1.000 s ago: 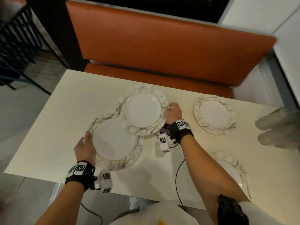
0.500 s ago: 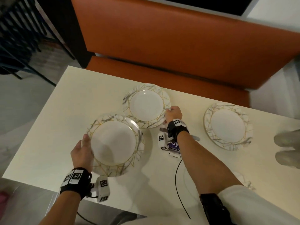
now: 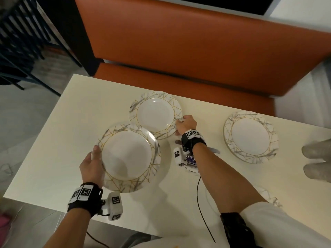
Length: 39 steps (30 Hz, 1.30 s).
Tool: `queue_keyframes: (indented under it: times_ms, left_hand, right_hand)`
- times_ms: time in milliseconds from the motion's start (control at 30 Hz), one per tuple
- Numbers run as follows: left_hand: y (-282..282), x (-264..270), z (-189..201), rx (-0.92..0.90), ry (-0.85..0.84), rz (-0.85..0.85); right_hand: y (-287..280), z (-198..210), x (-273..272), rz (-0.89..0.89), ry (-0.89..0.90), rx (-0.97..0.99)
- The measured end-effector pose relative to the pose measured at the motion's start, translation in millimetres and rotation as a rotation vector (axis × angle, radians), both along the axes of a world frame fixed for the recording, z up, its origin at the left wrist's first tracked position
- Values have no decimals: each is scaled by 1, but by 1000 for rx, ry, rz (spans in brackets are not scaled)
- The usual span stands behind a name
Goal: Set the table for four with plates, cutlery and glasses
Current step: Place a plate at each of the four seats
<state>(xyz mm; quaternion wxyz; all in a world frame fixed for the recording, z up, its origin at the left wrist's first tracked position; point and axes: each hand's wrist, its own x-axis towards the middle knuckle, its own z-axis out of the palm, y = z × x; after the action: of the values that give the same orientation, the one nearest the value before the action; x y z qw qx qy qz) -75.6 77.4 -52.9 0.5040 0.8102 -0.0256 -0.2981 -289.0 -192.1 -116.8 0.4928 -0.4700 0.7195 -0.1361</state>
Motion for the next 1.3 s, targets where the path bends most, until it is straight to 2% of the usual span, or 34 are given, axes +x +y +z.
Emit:
queue_keyframes:
  times_ms: [133,267,367,433,567,700,833,967,1100,1300]
  left_hand:
    - [5,-2,0,-5,3,4]
    - [14,-9,-4,-18,43,-11]
    - [20,-14,-10,-20,84,-64]
    - [23,-12,-18,2,126,-100]
    - [34,-4,-34,74,172,-201]
    - [53,5,-52,159,40,-378]
    - [67,11,-66,202,-9,-469]
    - [72,11,-66,208,-86,-540]
    - [78,16,-63,222,-176,-687]
    - [83,24,-69,209,-280,-803]
  right_hand:
    - [17,18,-14,63,107,-198]
    - [72,26,-14,251,-34,-315]
    - [116,18,-7,426,-96,-313]
    - [140,11,-7,476,-72,-262]
    - [178,2,-20,412,-14,-203]
    - [213,-4,-32,321,11,-192]
    - [242,-10,-37,281,41,-207]
    - [258,-17,-36,243,84,-189]
    - [271,-16,-35,242,131,-208]
    - [282,-11,-33,197,120,-224]
